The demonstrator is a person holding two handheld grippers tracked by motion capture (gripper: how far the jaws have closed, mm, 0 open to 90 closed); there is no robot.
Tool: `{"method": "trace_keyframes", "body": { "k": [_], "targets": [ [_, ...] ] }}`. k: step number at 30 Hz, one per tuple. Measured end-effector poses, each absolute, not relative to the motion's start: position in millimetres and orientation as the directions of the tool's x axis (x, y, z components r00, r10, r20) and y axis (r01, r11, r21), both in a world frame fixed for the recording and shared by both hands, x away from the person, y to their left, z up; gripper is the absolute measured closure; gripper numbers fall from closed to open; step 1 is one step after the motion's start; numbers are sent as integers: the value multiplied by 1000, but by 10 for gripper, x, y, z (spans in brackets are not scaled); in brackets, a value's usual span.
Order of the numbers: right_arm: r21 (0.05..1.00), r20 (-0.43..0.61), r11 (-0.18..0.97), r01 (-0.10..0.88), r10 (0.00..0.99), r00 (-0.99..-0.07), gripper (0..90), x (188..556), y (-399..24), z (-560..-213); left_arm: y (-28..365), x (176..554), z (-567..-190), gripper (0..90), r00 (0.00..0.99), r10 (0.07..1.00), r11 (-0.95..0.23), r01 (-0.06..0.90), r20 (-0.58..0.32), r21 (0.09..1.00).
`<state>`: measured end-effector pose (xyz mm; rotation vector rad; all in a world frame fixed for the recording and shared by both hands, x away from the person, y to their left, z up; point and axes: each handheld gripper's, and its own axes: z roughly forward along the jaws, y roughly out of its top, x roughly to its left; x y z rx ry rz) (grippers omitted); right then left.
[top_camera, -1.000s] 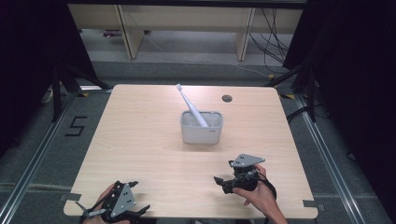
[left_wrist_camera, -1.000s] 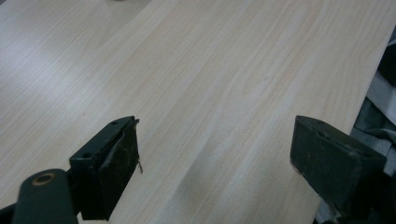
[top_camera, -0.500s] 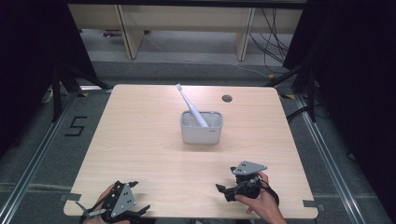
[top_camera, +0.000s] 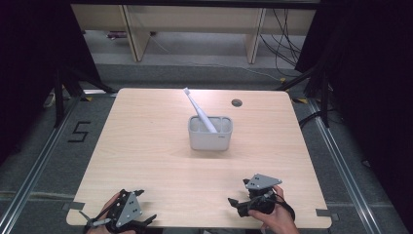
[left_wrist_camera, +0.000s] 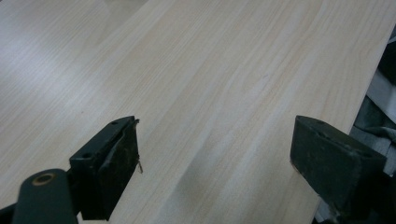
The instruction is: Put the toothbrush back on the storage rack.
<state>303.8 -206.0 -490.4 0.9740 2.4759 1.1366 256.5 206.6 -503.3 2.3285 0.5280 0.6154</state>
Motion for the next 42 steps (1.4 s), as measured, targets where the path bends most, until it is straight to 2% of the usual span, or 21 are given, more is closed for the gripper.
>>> {"method": "trace_keyframes", "body": {
  "k": [42],
  "targets": [
    [754,26,485,443,651,-758,161,2947,-2116,-4935,2047,2559,-5042,149,802,521,-688,194,291,699]
  ]
}}
